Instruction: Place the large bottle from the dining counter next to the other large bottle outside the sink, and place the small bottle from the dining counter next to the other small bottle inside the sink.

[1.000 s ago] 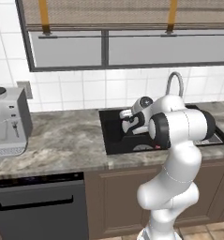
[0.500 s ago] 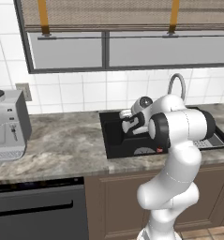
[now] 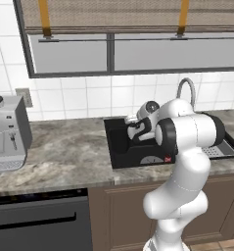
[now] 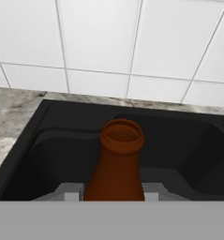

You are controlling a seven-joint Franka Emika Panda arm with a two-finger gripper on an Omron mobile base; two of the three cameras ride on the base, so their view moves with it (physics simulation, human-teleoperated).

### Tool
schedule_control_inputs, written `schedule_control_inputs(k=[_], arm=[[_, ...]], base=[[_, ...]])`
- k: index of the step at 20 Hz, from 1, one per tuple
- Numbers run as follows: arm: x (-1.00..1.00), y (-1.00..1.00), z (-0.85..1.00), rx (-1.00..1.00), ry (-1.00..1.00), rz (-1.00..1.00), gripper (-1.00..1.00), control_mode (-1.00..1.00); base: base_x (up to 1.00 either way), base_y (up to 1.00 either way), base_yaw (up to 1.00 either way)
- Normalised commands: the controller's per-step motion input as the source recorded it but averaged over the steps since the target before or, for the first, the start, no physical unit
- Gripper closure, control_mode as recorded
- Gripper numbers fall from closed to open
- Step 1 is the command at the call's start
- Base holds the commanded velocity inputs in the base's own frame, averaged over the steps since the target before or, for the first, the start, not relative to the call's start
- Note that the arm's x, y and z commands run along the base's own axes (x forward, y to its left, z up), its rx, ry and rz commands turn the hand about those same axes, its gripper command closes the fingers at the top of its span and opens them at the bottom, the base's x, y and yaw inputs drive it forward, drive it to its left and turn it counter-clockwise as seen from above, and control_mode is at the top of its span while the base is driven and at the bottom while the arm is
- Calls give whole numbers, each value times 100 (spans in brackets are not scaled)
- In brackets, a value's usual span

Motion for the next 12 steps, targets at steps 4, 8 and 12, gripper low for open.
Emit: schedule_control_inputs(k=[4,8,12], arm=[[0,0,0,0,0,0,100,100],[0,0,0,0,0,0,100,100],[0,0,0,0,0,0,100,100]], base=[[28,-8,0],[26,-8,0],[24,-7,0]])
